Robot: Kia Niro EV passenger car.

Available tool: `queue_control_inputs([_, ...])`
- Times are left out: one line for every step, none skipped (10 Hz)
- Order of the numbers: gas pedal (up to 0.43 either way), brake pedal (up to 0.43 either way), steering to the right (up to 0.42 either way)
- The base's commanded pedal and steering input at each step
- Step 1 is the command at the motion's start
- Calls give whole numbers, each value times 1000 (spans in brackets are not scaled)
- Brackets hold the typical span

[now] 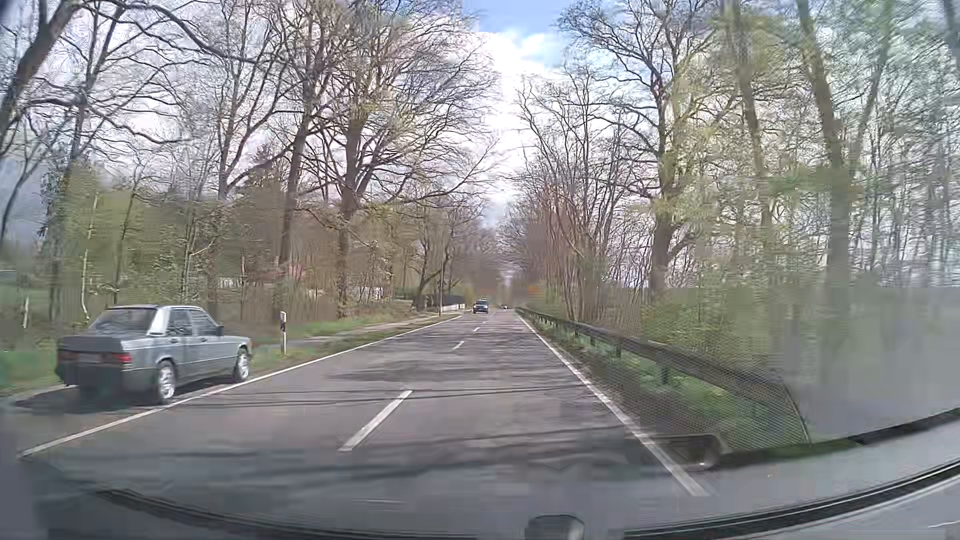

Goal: Follow the waypoints while adhering to traffic rules and regulations

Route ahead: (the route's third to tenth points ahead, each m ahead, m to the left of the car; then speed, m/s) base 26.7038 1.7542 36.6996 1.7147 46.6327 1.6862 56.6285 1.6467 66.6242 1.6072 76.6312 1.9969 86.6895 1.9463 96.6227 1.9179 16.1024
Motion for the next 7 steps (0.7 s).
queue_control_inputs([0, 0, 2])
queue_control_inputs([8, 0, 2])
queue_control_inputs([20, 0, 2])
queue_control_inputs([39, 0, 2])
queue_control_inputs([59, 0, 2])
queue_control_inputs([59, 0, 0])
queue_control_inputs([59, 0, 1])
